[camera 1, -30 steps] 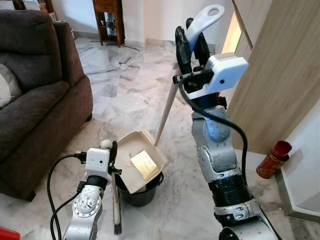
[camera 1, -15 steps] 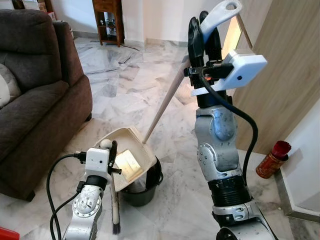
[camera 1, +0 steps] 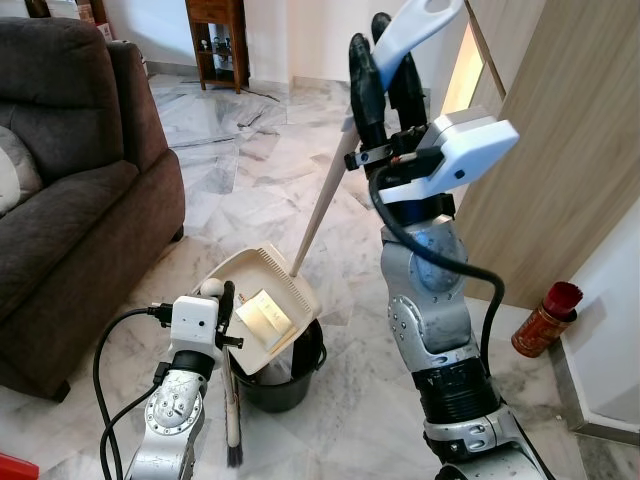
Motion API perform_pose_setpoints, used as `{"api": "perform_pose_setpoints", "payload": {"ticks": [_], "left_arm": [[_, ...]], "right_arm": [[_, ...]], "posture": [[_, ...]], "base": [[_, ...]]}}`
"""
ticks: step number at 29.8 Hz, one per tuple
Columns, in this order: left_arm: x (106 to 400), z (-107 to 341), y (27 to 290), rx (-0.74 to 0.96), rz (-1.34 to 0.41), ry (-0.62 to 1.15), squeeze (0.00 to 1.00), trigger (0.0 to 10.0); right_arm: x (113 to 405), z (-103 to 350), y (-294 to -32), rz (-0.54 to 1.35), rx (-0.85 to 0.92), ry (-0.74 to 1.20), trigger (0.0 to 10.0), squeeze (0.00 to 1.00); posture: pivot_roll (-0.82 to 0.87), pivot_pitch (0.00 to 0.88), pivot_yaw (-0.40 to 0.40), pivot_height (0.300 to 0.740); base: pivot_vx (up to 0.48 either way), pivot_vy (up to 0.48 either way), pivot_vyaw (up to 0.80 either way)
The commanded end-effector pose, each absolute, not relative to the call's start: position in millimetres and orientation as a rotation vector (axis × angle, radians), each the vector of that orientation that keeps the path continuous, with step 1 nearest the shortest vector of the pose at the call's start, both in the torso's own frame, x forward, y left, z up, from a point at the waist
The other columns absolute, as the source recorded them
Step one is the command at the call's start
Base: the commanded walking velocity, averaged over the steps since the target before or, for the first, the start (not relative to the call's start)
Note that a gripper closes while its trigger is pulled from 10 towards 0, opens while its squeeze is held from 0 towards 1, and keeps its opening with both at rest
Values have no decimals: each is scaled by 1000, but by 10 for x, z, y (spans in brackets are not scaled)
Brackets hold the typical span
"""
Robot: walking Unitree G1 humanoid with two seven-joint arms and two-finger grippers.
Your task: Sweep floor
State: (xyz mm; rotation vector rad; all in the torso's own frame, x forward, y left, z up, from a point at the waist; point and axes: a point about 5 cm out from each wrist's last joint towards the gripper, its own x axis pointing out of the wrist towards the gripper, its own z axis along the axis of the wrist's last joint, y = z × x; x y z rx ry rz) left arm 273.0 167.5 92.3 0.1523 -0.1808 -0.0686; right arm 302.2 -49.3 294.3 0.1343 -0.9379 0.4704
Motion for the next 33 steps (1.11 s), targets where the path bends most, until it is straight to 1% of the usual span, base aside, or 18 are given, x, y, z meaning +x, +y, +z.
{"api": "perform_pose_setpoints", "payload": {"ticks": [1, 6, 17, 22, 33], "left_arm": [[2759, 1045, 1668, 157, -71, -248, 0, 10000], [2761, 1045, 1662, 159, -76, -248, 0, 10000], [2767, 1043, 1646, 166, -88, -248, 0, 10000], [2769, 1041, 1641, 169, -92, -247, 0, 10000], [2767, 1034, 1630, 174, -101, -244, 0, 10000]], "right_arm": [[2866, 3142, -489, 489, 121, -1078, 10000, 0], [2790, 3135, -414, 535, 79, -1112, 10000, 0], [2645, 3097, -281, 601, 49, -1148, 10000, 0], [2567, 3096, -230, 623, -14, -1199, 10000, 0], [2545, 3092, -225, 612, -13, -1207, 10000, 0]], "posture": [[29, 0, -30, 740], [29, 0, -31, 740], [29, 0, -31, 740], [29, 0, -32, 740], [29, 0, -32, 740]], "base": [[0, 0, 0], [0, 0, 0], [0, 0, 0], [0, 0, 0], [0, 0, 0]]}}
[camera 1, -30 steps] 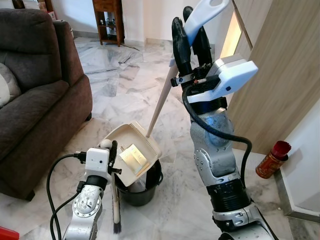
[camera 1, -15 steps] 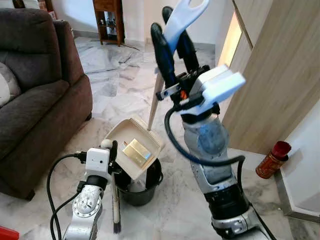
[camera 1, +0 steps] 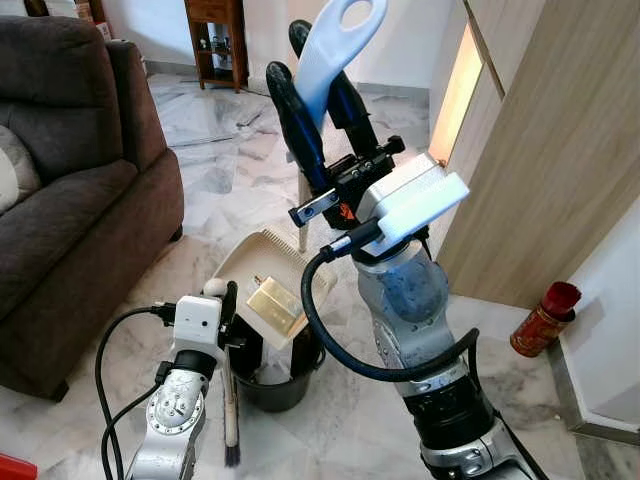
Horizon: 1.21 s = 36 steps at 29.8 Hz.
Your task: Sweep floor
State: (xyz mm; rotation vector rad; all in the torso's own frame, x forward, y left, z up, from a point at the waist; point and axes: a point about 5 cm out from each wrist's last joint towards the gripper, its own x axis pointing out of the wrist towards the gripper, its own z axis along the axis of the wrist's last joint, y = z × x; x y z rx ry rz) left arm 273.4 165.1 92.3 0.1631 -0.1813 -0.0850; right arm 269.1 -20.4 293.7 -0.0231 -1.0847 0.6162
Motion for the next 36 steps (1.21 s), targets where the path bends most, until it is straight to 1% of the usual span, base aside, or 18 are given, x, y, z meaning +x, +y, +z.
{"api": "perform_pose_setpoints", "payload": {"ticks": [1, 9, 20, 30, 36], "left_arm": [[2767, 1033, 1627, 178, -104, -243, 0, 10000], [2766, 1029, 1616, 185, -112, -242, 0, 10000], [2766, 1023, 1604, 189, -119, -239, 0, 10000], [2764, 1017, 1588, 198, -131, -238, 0, 10000], [2765, 1014, 1585, 200, -134, -237, 0, 10000]], "right_arm": [[2539, 3092, -225, 607, -16, -1211, 10000, 0], [2490, 3115, -231, 577, -40, -1258, 10000, 0], [2479, 3112, -235, 563, -32, -1260, 10000, 0], [2447, 3152, -296, 467, -73, -1329, 10000, 0], [2449, 3156, -308, 454, -74, -1331, 10000, 0]], "posture": [[29, 0, -32, 740], [29, 0, -33, 740], [29, 0, -35, 740], [29, 0, -35, 740], [29, 0, -35, 740]], "base": [[0, 0, 0], [0, 0, 0], [0, 0, 0], [0, 0, 0], [0, 0, 0]]}}
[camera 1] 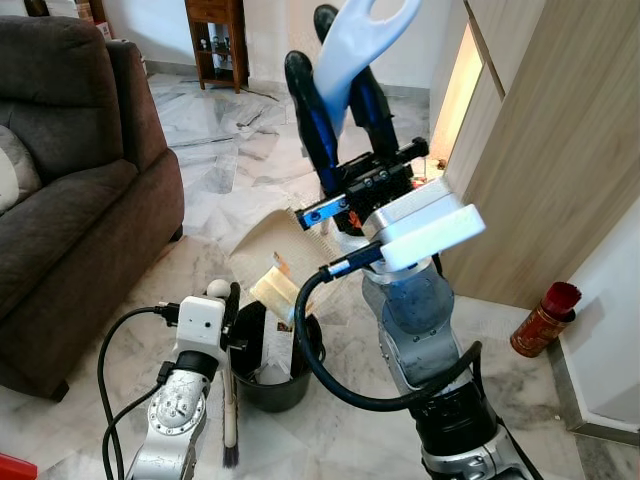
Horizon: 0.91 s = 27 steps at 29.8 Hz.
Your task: Sweep floor
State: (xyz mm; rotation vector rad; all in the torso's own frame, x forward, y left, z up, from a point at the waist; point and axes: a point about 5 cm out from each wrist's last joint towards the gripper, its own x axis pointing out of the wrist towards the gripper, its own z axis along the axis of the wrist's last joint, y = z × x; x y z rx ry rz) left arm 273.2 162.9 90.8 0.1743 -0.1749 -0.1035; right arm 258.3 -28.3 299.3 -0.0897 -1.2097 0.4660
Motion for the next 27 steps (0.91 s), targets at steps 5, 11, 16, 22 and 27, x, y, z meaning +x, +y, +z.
{"api": "perform_pose_setpoints", "payload": {"ticks": [5, 11, 16, 22, 27], "left_arm": [[2765, 1014, 1585, 200, -134, -237, 0, 10000], [2765, 1014, 1585, 200, -134, -237, 0, 10000], [2765, 1014, 1585, 200, -134, -237, 0, 10000], [2765, 1014, 1585, 200, -134, -237, 0, 10000], [2765, 1013, 1584, 201, -134, -237, 0, 10000]], "right_arm": [[2449, 3156, -308, 454, -74, -1331, 10000, 0], [2449, 3156, -308, 454, -74, -1331, 10000, 0], [2449, 3156, -308, 454, -74, -1331, 10000, 0], [2449, 3156, -308, 454, -74, -1331, 10000, 0], [2449, 3153, -307, 445, -80, -1335, 10000, 0]], "posture": [[29, 0, -35, 740], [29, 0, -35, 740], [29, 0, -35, 740], [29, 0, -35, 740], [29, 0, -35, 740]], "base": [[0, 0, 0], [0, 0, 0], [0, 0, 0], [0, 0, 0], [0, 0, 0]]}}
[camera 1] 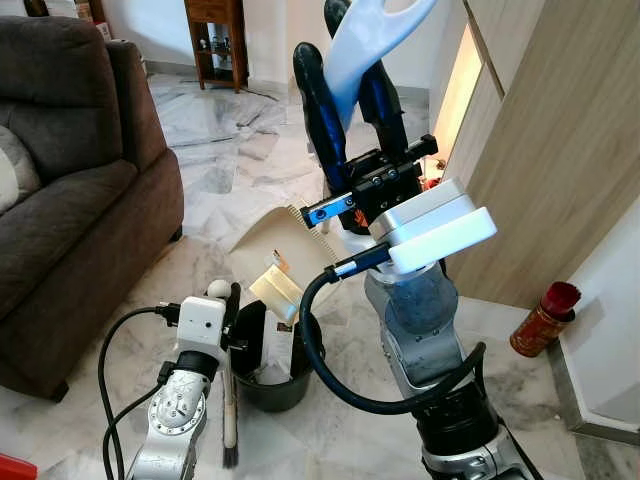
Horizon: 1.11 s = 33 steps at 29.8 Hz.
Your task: Sweep floor
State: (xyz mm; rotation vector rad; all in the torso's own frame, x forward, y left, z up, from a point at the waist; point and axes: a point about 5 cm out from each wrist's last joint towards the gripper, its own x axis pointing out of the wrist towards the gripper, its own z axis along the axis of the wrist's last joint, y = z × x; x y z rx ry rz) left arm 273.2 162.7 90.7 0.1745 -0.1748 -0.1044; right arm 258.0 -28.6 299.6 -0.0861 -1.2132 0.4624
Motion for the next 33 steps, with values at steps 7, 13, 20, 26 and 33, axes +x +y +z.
{"api": "perform_pose_setpoints", "payload": {"ticks": [7, 13, 20, 26, 33], "left_arm": [[2758, 1014, 1570, 211, -146, -238, 0, 10000], [2756, 1016, 1571, 211, -147, -239, 0, 10000], [2757, 1014, 1562, 211, -151, -237, 0, 10000], [2758, 1009, 1558, 207, -156, -233, 0, 10000], [2756, 995, 1548, 200, -168, -223, 0, 10000]], "right_arm": [[2394, 3103, -237, 433, -207, -1389, 10000, 0], [2394, 3108, -238, 429, -202, -1389, 10000, 0], [2506, 3083, -296, 340, -236, -1339, 10000, 0], [2749, 3037, -484, 221, -366, -1271, 10000, 0], [3051, 2895, -765, 102, -515, -1129, 10000, 0]], "posture": [[33, 0, -37, 740], [33, 0, -37, 740], [34, 0, -38, 740], [32, 0, -37, 740], [31, 0, -35, 740]], "base": [[0, 0, 0], [0, 0, 0], [0, 0, 0], [0, 0, 0], [0, 0, 0]]}}
